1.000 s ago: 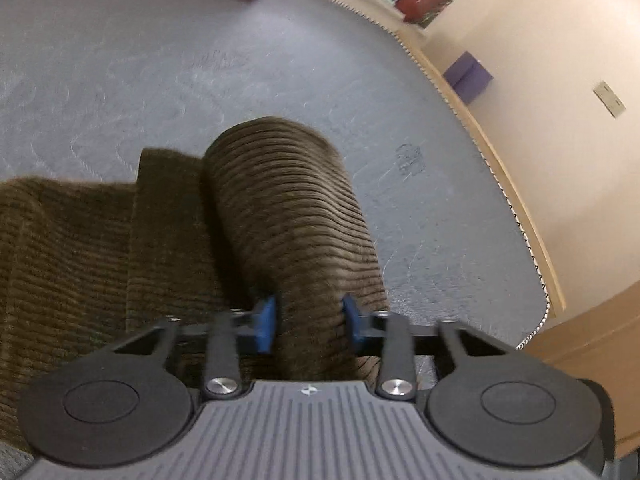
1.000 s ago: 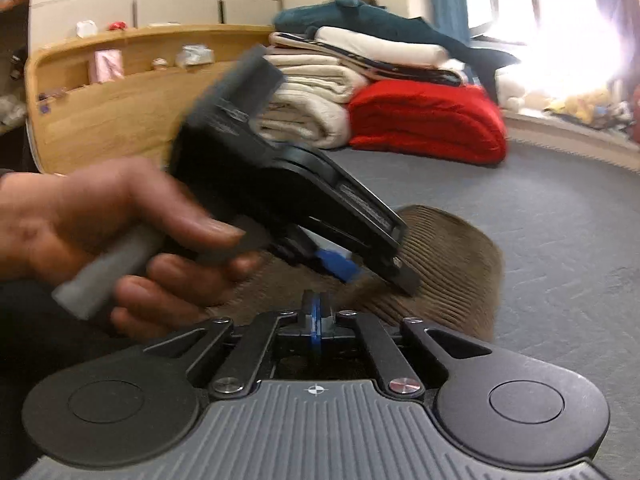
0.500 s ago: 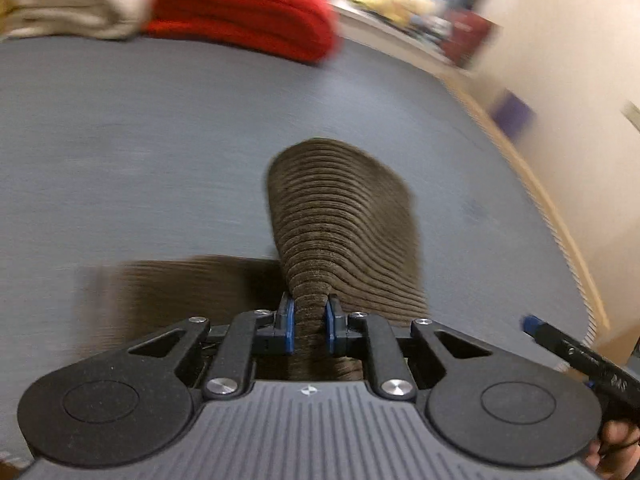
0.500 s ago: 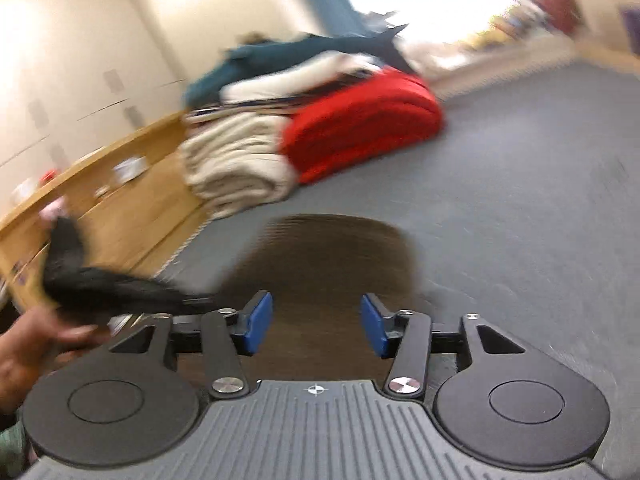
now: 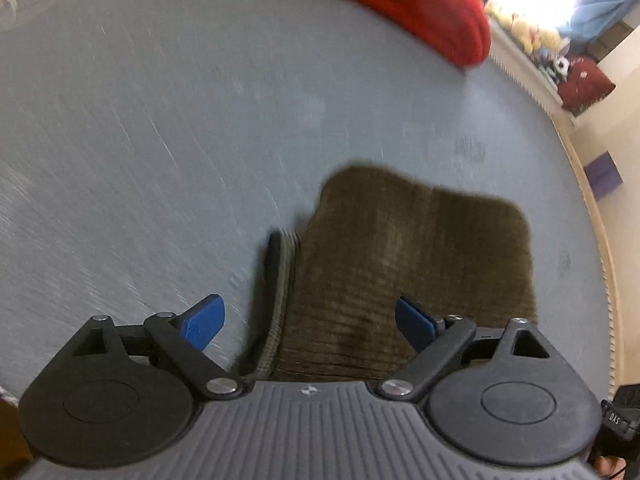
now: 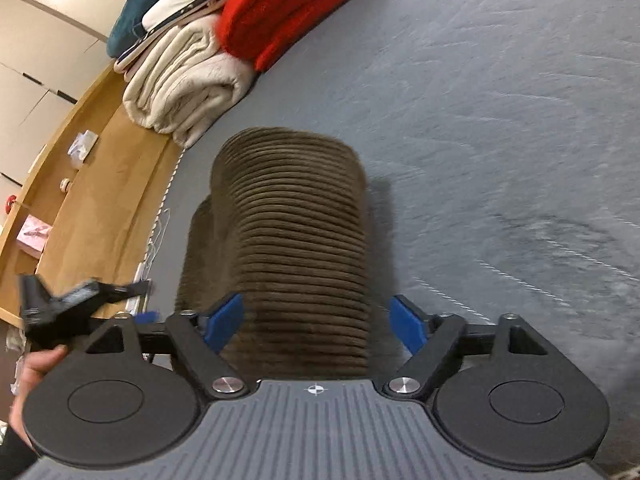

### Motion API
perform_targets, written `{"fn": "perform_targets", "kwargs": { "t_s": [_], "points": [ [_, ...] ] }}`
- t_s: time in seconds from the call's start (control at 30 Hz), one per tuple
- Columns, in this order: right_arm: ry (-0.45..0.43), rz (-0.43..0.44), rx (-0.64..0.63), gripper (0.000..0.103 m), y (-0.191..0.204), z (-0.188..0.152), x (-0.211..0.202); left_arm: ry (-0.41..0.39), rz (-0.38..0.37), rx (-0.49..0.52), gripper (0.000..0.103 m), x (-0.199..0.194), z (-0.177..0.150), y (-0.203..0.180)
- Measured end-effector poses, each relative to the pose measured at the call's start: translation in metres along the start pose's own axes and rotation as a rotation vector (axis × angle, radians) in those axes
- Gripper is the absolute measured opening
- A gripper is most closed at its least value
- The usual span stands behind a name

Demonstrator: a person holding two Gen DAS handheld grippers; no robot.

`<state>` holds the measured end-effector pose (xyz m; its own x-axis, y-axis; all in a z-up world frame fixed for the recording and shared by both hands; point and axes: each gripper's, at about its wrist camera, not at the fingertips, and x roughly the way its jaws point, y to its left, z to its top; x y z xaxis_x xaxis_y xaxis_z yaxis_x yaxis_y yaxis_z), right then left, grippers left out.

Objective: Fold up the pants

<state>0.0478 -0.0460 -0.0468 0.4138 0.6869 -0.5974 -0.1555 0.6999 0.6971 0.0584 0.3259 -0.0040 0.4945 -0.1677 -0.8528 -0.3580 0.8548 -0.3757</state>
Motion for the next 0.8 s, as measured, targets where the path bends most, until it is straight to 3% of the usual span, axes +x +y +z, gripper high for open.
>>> {"fn": "perform_targets", "kwargs": {
  "t_s": [0.1,0.17,0.27,0.33,0.37,0.4,0.43,0.53,0.63,0.8],
  "points": [
    [0.047,-0.031,-0.006,0.092,0.005,0.002,0.020,0.077,-0.067,-0.027,0.095,0.037,-0.005,0.014],
    [0.061,-0.034,0.033,0.096,0.000,0.002,0.030,0.087,-0.077,-0.033,0.100,0.054,-0.016,0.019],
    [0.089,-0.018,0.059,0.095,-0.002,0.004,0.042,0.097,-0.112,-0.087,0.102,0.068,-0.019,0.029],
    [0.100,-0.007,0.038,0.087,0.001,0.004,0.047,0.091,-0.110,-0.085,0.102,0.069,-0.018,0.030],
    [0.104,-0.008,0.028,0.086,0.002,0.005,0.048,0.084,-0.102,-0.071,0.099,0.071,-0.017,0.028],
    [0.104,-0.011,0.017,0.078,0.005,0.007,0.051,0.073,-0.096,-0.057,0.096,0.072,-0.016,0.026],
    [0.101,-0.012,-0.001,0.063,0.007,0.007,0.053,0.059,-0.094,-0.043,0.088,0.067,-0.017,0.023],
    [0.068,-0.017,-0.094,0.042,0.018,0.009,0.051,0.005,-0.081,0.017,0.066,0.057,-0.025,0.006],
    [0.023,-0.016,-0.133,0.039,0.033,0.017,0.040,-0.049,-0.103,0.046,0.048,0.040,-0.032,-0.021],
    [-0.146,-0.037,-0.178,0.039,0.032,0.052,-0.021,-0.161,-0.262,0.068,0.047,0.025,-0.026,-0.098]
  ]
}}
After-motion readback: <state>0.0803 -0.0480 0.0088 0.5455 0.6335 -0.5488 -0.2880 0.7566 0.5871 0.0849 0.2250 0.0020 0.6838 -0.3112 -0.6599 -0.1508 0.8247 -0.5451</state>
